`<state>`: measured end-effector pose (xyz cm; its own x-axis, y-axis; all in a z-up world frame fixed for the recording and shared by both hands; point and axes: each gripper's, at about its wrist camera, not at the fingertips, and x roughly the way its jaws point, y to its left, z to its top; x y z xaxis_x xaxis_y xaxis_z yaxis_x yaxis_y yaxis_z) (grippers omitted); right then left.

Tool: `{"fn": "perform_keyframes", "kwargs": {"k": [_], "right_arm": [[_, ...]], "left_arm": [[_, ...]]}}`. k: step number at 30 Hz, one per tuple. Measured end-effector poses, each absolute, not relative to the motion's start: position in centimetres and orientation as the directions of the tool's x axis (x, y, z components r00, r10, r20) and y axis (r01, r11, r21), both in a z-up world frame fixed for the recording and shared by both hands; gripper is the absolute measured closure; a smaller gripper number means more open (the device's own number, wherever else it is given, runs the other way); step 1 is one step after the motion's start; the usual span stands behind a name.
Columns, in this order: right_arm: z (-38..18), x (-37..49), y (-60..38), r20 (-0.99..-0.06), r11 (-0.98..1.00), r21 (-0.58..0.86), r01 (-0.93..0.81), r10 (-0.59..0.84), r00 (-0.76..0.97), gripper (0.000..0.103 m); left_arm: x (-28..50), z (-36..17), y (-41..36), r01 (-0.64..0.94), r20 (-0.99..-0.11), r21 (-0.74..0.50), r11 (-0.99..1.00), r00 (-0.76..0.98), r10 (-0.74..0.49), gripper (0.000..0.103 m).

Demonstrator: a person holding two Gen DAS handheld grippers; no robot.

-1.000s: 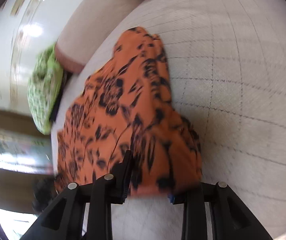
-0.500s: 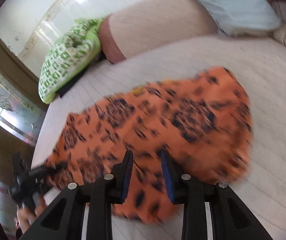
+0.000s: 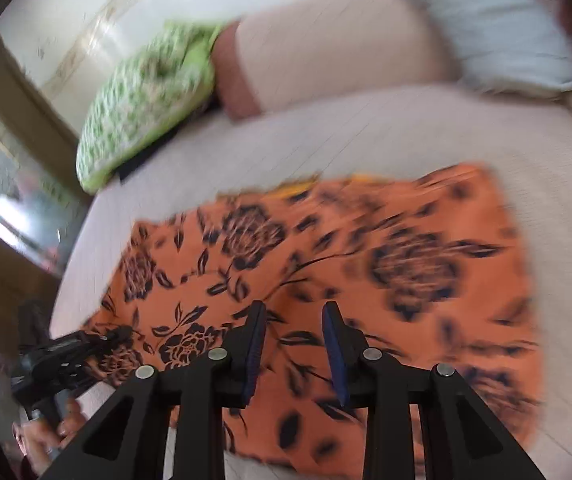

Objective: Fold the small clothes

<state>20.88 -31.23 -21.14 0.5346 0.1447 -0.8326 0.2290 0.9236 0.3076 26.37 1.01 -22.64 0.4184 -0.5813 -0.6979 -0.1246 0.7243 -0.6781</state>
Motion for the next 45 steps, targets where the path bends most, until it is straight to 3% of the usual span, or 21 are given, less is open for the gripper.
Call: {"fn": "perform_keyframes", "kwargs": {"k": [2, 5, 14, 18, 21, 27, 29, 31, 32, 34, 38, 45], "right_arm": [[-24.1, 23.4, -30.3, -0.875, 0.932, 0.263, 0.249, 0.122, 0.468, 0.071], [-23.5, 27.5, -28.9, -0.838, 0.978, 0.086, 0.191, -0.032, 0.545, 0.070], [-23.8, 36.6, -28.8, -0.872, 0.988, 0.021, 0.155, -0.057, 0.486, 0.070], [-21.7, 34.9, -30.7, -0.836, 0.945, 0.186, 0.269, 0.008, 0.549, 0.070], [-20.6, 31.6, -30.9, -0.802, 0.922, 0.287, 0.259, 0.084, 0.591, 0.070], [-20.1, 28.6, -26.1, -0.786, 0.953, 0.284, 0.105, 0.168, 0.595, 0.070], [-20.4, 30.2, -24.7, -0.773, 0.952, 0.293, 0.086, 0.183, 0.607, 0.070], [-22.6, 33.4, -23.2, -0.817, 0.946, 0.309, 0.097, 0.212, 0.537, 0.070], [-24.5, 35.1, -22.5, -0.849, 0.956, 0.270, 0.111, 0.182, 0.497, 0.070], [-24.8, 36.2, -21.8, -0.802, 0.976, 0.207, 0.074, 0.126, 0.583, 0.070], [-23.6, 36.6, -22.3, -0.815, 0.972, 0.226, 0.068, 0.150, 0.559, 0.070], [-18.7, 23.7, -30.9, -0.658, 0.878, 0.464, 0.116, 0.254, 0.709, 0.070]], "left_arm": [[26.3, -22.6, 1.2, -0.125, -0.691, -0.685, 0.717, 0.420, -0.588, 0.081], [26.5, -22.6, 1.2, -0.120, -0.695, -0.681, 0.723, 0.417, -0.586, 0.081], [26.5, -21.6, 0.2, -0.089, -0.703, -0.655, 0.750, 0.436, -0.562, 0.082], [26.3, -21.5, 0.2, -0.098, -0.699, -0.659, 0.746, 0.446, -0.559, 0.082], [26.3, -21.5, 0.4, -0.111, -0.690, -0.671, 0.733, 0.454, -0.563, 0.082], [25.6, -21.1, 0.7, -0.107, -0.682, -0.669, 0.735, 0.480, -0.551, 0.082], [25.0, -21.0, 0.6, -0.110, -0.695, -0.647, 0.754, 0.492, -0.525, 0.082], [24.6, -21.0, 0.2, -0.116, -0.704, -0.630, 0.768, 0.503, -0.501, 0.082], [24.4, -20.8, -0.1, -0.103, -0.707, -0.612, 0.784, 0.515, -0.484, 0.082], [24.4, -20.9, -0.4, -0.091, -0.717, -0.586, 0.805, 0.520, -0.463, 0.082], [25.5, -22.3, -0.3, -0.150, -0.738, -0.593, 0.791, 0.494, -0.460, 0.081], [26.2, -21.5, -1.0, -0.149, -0.730, -0.591, 0.793, 0.516, -0.447, 0.081]]}}
